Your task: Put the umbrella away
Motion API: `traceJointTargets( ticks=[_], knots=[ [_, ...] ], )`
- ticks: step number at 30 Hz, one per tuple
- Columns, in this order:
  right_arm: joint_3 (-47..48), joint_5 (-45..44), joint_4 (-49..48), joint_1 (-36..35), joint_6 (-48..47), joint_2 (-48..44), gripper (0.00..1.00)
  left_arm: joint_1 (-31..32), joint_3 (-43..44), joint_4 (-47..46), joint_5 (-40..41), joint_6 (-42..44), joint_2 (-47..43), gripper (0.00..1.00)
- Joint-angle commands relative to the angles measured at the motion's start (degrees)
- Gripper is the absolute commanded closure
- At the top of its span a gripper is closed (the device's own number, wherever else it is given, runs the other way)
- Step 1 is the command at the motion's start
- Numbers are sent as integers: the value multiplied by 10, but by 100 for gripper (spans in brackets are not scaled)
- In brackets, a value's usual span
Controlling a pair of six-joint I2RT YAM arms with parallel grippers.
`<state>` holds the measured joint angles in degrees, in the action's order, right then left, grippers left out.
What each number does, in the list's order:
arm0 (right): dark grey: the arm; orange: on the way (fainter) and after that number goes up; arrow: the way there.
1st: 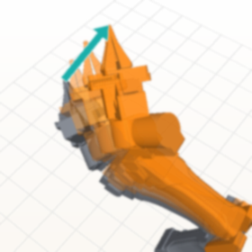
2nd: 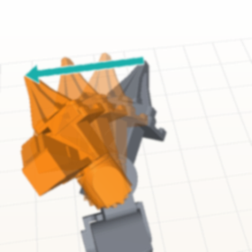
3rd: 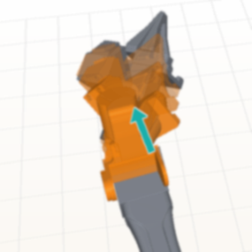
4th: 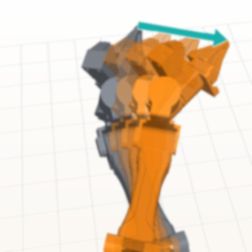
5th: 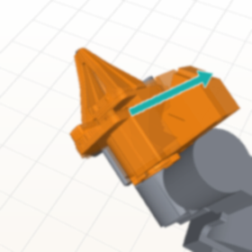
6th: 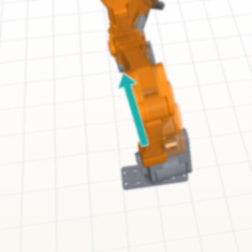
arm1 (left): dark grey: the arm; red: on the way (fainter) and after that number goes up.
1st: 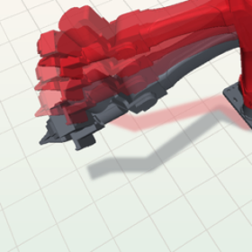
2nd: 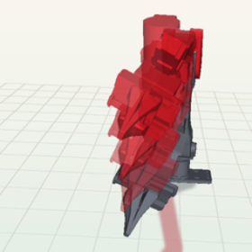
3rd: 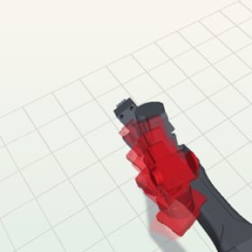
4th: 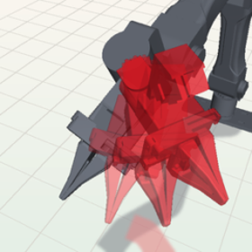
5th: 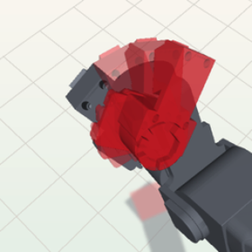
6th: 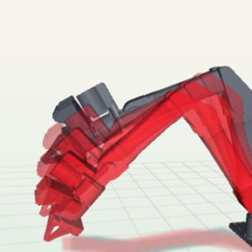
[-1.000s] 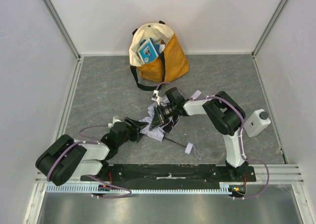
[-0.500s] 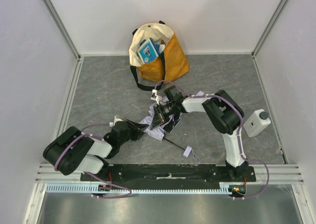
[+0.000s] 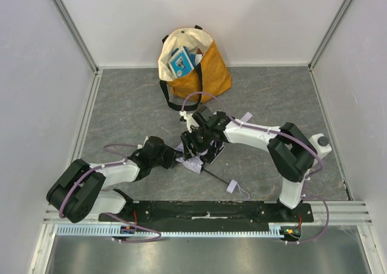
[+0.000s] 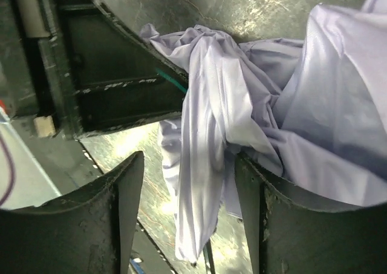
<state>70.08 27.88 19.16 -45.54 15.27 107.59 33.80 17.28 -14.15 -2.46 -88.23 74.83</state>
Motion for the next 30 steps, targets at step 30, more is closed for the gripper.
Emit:
traceJointTargets(
  ticks=[30],
  knots=[
    [-145, -702, -226, -345, -240, -4, 26, -9, 56, 320, -40, 31, 11, 98]
  ],
)
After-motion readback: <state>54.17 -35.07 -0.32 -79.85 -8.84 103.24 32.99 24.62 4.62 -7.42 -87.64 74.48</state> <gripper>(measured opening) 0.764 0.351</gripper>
